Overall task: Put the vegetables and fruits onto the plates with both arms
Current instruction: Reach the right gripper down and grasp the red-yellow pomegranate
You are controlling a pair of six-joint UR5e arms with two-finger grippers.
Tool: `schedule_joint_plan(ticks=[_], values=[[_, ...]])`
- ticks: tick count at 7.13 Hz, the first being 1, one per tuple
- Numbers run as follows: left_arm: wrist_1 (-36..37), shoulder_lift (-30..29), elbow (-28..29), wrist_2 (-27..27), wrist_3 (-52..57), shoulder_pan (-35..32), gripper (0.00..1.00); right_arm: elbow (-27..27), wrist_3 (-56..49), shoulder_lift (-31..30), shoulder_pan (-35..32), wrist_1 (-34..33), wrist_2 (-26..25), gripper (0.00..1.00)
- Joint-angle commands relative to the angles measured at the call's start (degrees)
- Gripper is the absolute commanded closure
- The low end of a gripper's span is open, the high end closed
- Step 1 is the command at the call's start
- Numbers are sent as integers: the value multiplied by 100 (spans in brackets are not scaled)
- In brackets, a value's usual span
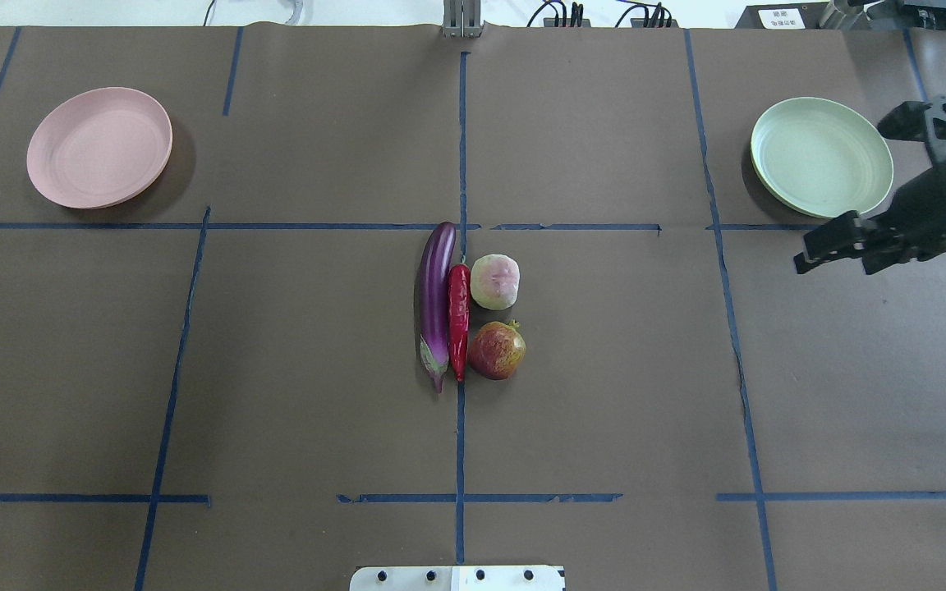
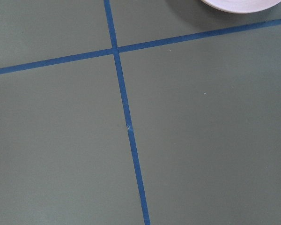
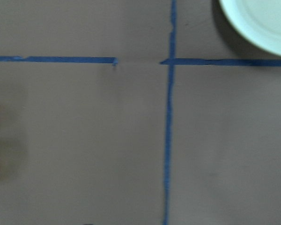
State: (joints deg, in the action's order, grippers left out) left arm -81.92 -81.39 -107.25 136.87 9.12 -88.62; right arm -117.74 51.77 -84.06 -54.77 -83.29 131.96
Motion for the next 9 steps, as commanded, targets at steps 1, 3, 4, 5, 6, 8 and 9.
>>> schedule_joint_plan(ticks=[1,3,4,5,6,8,9], values=[[0,0,3,-2,-6,20,0,6,2435,1097,1393,-12,-1009,0],[0,0,3,-2,-6,20,0,389,3799,1931,2527,-239,-2403,0],[9,0,3,-2,-6,20,0,854,4371,2555,2916,-545,-3012,0],[0,0,3,-2,-6,20,0,1302,4594,2874,3076,-548,-3157,0],[9,0,11,-11,-6,20,0,1481,4596,2921,3095,-548,-3159,0],[9,0,11,-2,-6,20,0,1737,4561,2991,3157,-540,-3168,0],[9,0,29,-2,-6,20,0,1920,4570,3157,3166,-548,-3168,0]])
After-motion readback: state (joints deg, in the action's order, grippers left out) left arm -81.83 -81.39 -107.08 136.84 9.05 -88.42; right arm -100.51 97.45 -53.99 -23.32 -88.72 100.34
